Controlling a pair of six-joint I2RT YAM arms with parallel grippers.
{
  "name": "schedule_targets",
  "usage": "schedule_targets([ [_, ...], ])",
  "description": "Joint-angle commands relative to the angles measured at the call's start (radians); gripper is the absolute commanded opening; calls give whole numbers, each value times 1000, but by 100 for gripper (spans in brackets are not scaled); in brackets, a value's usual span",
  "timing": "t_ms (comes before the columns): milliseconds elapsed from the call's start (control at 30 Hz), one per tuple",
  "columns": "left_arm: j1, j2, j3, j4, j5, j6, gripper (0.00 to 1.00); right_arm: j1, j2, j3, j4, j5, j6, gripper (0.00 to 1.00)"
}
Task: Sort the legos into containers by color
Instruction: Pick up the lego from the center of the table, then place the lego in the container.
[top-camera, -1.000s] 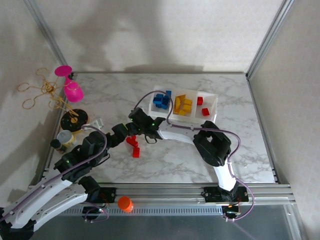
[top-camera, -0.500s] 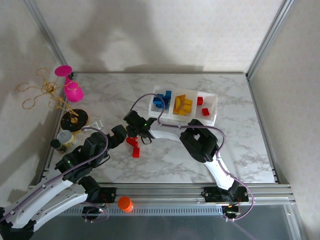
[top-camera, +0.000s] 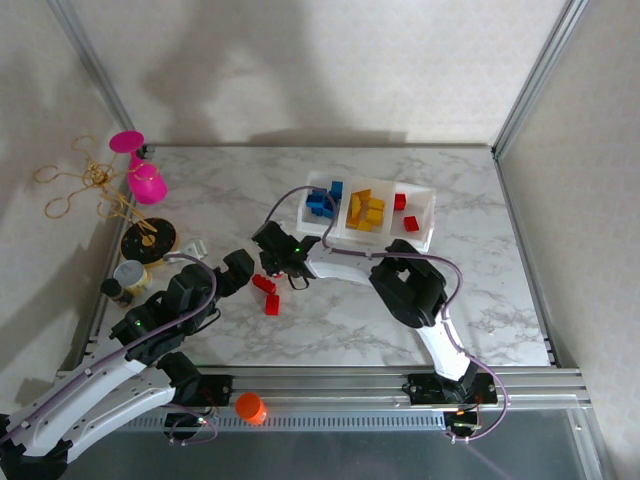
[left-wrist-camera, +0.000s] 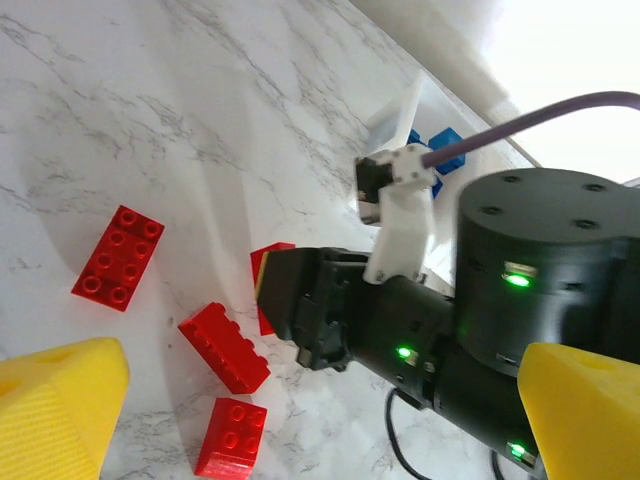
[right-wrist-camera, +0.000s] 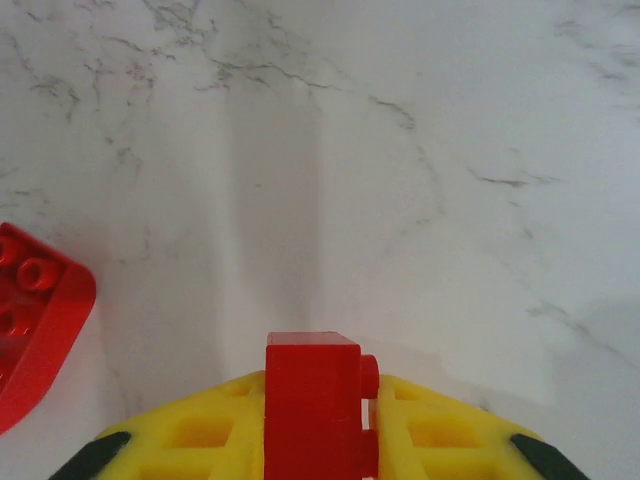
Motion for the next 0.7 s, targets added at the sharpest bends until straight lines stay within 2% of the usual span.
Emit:
schedule_targets([
  [0, 6, 7, 10, 15, 29, 2, 100, -22, -150, -64, 12, 37, 14, 25],
  [267, 5, 54, 11, 98, 122, 45, 100, -163, -435, -296, 6, 95, 18, 26],
  [400, 6, 105, 21, 132, 144, 59, 100, -267, -546, -382, -16, 109, 13, 26],
  [533, 5, 167, 28, 205, 182, 82, 100, -394, -613, -441, -28, 125, -4, 27],
  [667, 5, 246, 51, 263, 206, 95, 100, -527, -612, -441, -30, 121, -24, 27],
])
